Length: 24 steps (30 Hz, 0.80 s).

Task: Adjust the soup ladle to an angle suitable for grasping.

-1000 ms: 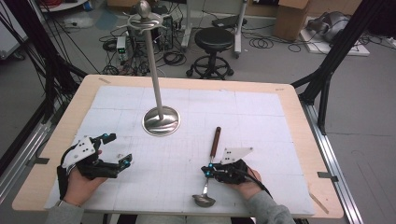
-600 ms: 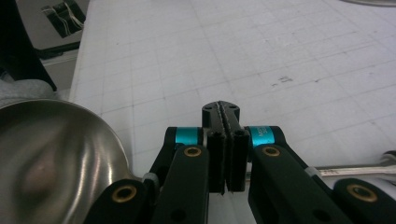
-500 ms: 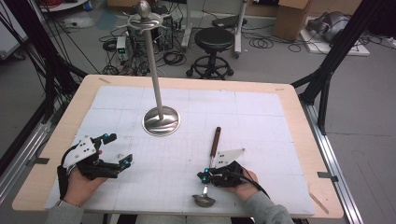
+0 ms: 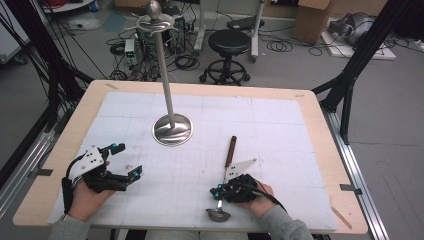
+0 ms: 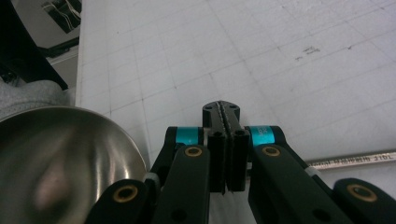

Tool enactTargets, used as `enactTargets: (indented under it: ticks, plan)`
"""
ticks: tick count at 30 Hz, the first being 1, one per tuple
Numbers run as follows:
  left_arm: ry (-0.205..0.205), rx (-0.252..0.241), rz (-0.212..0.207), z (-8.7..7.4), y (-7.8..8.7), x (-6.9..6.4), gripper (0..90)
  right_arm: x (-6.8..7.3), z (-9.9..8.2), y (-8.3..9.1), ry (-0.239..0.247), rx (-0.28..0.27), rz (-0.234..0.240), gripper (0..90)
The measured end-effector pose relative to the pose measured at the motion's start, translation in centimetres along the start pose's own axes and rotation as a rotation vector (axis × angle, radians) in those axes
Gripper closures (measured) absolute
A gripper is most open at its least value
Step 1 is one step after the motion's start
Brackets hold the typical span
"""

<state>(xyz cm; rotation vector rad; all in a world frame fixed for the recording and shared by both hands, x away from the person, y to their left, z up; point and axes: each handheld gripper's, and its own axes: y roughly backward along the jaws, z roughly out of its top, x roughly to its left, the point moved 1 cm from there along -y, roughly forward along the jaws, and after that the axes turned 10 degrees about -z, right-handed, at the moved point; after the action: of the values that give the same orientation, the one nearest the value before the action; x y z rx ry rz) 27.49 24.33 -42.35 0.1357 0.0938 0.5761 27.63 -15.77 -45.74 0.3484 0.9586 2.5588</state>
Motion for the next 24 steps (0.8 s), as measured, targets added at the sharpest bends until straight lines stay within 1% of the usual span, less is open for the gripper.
enactTargets:
  ticks: [5, 7, 8, 10, 12, 14, 15, 18, 24]
  plan:
    - [0.000, 0.002, -0.001, 0.0, 0.0, 0.0, 1.7, 0.1, -0.1, 0.4, 0.003, 0.016, -0.004, 90.0]
    - [0.001, 0.003, 0.000, 0.0, 0.0, 0.0, 1.7, 0.2, -0.2, 0.6, 0.015, 0.022, -0.006, 90.0]
    - [0.001, 0.003, 0.000, 0.0, 0.0, 0.0, 1.7, 0.2, -0.3, 0.7, 0.011, 0.025, -0.002, 90.0]
    - [0.001, 0.008, 0.003, 0.0, 0.0, 0.0, 1.7, 0.2, -0.5, 1.0, 0.011, 0.029, -0.001, 90.0]
    - [0.002, 0.008, 0.003, 0.0, 0.0, 0.0, 1.7, 0.1, -0.7, 1.1, 0.011, 0.028, 0.002, 90.0]
    - [0.006, 0.005, 0.006, 0.0, 0.0, 0.0, 1.7, -0.1, -1.0, 1.7, 0.015, 0.042, -0.001, 90.0]
    - [0.007, 0.002, 0.006, 0.0, 0.0, 0.0, 1.7, -0.1, -1.0, 1.7, 0.015, 0.042, -0.001, 90.0]
    - [0.003, 0.009, 0.009, 0.0, -0.1, 0.1, 1.7, -0.3, -1.4, 2.3, 0.020, 0.052, -0.012, 90.0]
    - [0.008, 0.001, 0.009, 0.0, -0.1, 0.1, 1.8, -0.4, -1.6, 2.7, 0.027, 0.063, -0.022, 90.0]
